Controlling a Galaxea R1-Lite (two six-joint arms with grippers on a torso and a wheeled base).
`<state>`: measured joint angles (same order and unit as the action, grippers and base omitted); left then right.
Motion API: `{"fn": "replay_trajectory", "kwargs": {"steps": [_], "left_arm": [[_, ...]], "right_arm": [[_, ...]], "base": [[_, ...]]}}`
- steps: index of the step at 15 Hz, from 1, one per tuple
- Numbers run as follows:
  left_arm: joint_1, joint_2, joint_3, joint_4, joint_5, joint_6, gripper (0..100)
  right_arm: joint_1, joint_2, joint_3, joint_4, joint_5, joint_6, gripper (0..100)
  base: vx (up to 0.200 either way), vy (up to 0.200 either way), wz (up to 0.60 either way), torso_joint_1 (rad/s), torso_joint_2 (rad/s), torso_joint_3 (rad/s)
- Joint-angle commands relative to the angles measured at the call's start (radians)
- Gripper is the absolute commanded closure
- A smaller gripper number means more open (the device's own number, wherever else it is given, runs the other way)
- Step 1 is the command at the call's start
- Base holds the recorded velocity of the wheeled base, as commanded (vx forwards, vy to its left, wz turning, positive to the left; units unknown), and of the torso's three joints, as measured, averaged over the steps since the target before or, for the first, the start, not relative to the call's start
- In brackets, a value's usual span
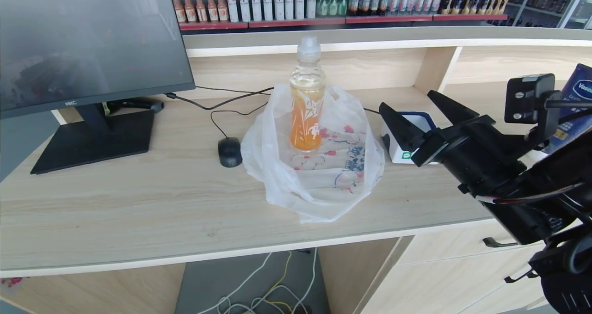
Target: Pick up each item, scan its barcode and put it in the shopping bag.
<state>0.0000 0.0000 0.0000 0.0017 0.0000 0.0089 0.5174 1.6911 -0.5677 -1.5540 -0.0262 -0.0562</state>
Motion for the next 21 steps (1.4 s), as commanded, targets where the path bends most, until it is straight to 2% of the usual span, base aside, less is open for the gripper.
{"fn": "replay_trajectory", "kwargs": {"steps": [1, 5, 21], "left_arm": [[0.0, 0.0, 0.0, 0.0, 0.0, 0.0, 0], [0.0, 0.0, 0.0, 0.0, 0.0, 0.0, 0], [0.0, 0.0, 0.0, 0.0, 0.0, -0.003, 0]], "right_arm": [[0.001, 0.007, 0.022, -0.004, 0.0, -0.001, 0], [0.001, -0.007, 0.095, -0.017, 0.002, -0.002, 0], [0.006, -0.021, 0.14, -0.017, 0.005, -0.007, 0]], "base": [[0.0, -0.2, 0.0, 0.002, 0.0, -0.002], [0.0, -0.2, 0.0, 0.002, 0.0, 0.001], [0.0, -0.2, 0.0, 0.002, 0.0, 0.002]]}}
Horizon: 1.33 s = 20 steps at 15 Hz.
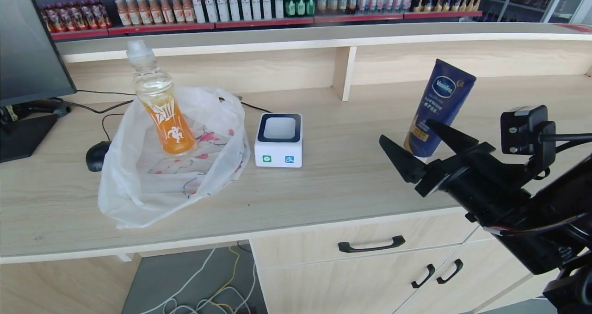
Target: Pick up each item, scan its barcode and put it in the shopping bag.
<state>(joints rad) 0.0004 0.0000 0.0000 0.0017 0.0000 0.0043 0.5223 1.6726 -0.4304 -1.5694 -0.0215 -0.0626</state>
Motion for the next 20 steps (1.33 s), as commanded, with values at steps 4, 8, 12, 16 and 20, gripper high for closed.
{"fn": "replay_trajectory", "kwargs": {"steps": [4, 8, 12, 16, 20], "left_arm": [[0.001, 0.0, 0.0, 0.0, 0.0, -0.007, 0], [0.0, 0.0, 0.0, 0.0, 0.0, -0.004, 0], [0.001, 0.0, 0.0, 0.0, 0.0, -0.004, 0], [0.001, 0.0, 0.0, 0.0, 0.0, -0.003, 0], [0.001, 0.0, 0.0, 0.0, 0.0, -0.004, 0]], "right_arm": [[0.001, -0.005, 0.004, -0.001, 0.0, 0.0, 0], [0.002, -0.017, 0.021, -0.001, 0.0, -0.002, 0], [0.002, -0.022, 0.021, -0.001, 0.0, -0.003, 0], [0.015, -0.002, 0.01, -0.001, -0.003, -0.016, 0], [0.015, 0.053, -0.034, -0.001, -0.006, -0.014, 0]], "base": [[0.0, -0.2, 0.0, 0.002, 0.0, 0.002], [0.0, -0.05, 0.0, 0.001, 0.0, 0.001], [0.0, 0.0, 0.0, 0.0, 0.0, 0.0], [0.0, 0.0, 0.0, 0.0, 0.0, 0.0], [0.0, 0.0, 0.0, 0.0, 0.0, 0.0]]}}
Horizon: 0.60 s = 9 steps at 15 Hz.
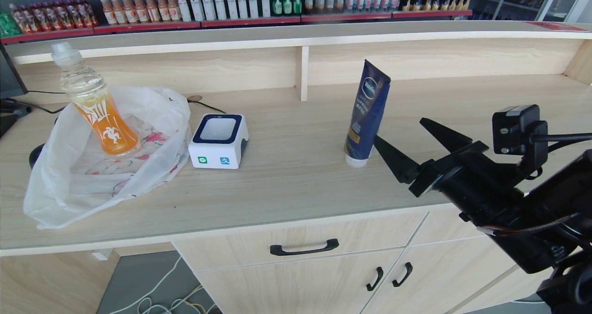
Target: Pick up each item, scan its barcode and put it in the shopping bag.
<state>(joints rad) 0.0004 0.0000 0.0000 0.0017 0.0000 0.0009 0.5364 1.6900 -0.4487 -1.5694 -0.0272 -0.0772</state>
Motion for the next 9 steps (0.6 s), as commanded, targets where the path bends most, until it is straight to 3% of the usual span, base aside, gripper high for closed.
{"fn": "replay_trajectory", "kwargs": {"steps": [1, 9], "left_arm": [[0.001, 0.0, 0.0, 0.0, 0.0, -0.001, 0], [0.0, 0.0, 0.0, 0.0, 0.0, 0.001, 0]], "right_arm": [[0.001, 0.043, -0.022, -0.001, 0.0, -0.001, 0], [0.001, 0.218, -0.212, 0.002, -0.019, 0.001, 0]], "base": [[0.0, 0.0, 0.0, 0.0, 0.0, 0.0], [0.0, 0.0, 0.0, 0.0, 0.0, 0.0]]}}
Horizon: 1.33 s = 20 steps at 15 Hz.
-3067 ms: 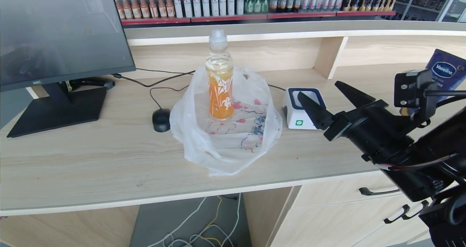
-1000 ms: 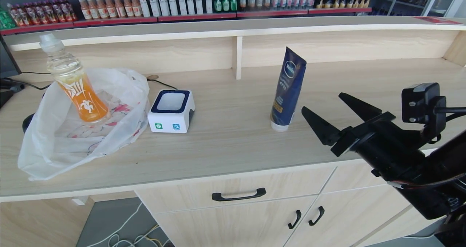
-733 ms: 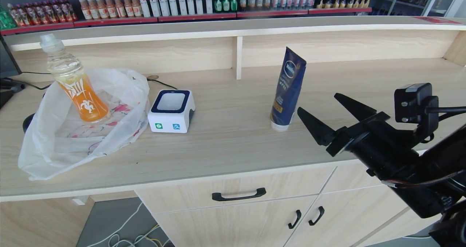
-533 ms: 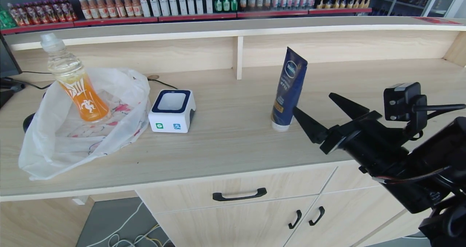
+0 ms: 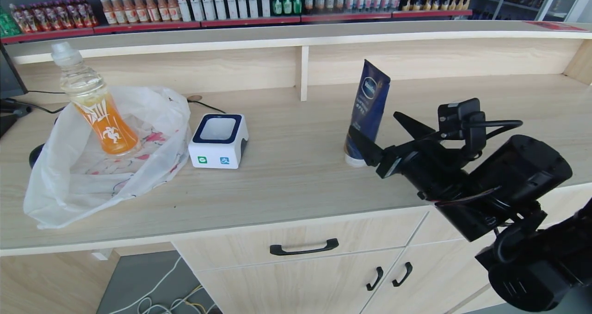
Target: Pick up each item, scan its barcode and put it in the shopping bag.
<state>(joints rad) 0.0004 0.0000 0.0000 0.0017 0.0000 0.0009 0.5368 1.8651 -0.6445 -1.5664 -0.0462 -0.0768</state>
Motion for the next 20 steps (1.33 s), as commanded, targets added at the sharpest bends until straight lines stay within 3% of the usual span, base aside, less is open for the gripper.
{"fn": "replay_trajectory", "kwargs": {"steps": [1, 3, 4, 7, 20], "left_arm": [[0.0, 0.0, 0.0, 0.0, 0.0, 0.001, 0], [0.0, 0.0, 0.0, 0.0, 0.0, 0.001, 0], [0.0, 0.0, 0.0, 0.0, 0.0, 0.001, 0], [0.001, 0.0, 0.0, 0.0, 0.0, 0.001, 0], [0.0, 0.0, 0.0, 0.0, 0.0, 0.001, 0]], "right_arm": [[-0.001, 0.059, -0.047, 0.012, -0.011, 0.003, 0], [-0.009, 0.068, -0.113, 0.063, -0.012, 0.003, 0], [-0.012, 0.06, -0.211, 0.174, -0.018, 0.003, 0], [-0.044, 0.063, -0.342, 0.318, -0.027, 0.002, 0], [-0.058, 0.109, -0.359, 0.374, -0.081, 0.011, 0]], "base": [[0.0, 0.0, 0.0, 0.0, 0.0, 0.0], [0.0, 0.0, 0.0, 0.0, 0.0, 0.0], [0.0, 0.0, 0.0, 0.0, 0.0, 0.0], [0.0, 0.0, 0.0, 0.0, 0.0, 0.0], [0.0, 0.0, 0.0, 0.0, 0.0, 0.0]]}}
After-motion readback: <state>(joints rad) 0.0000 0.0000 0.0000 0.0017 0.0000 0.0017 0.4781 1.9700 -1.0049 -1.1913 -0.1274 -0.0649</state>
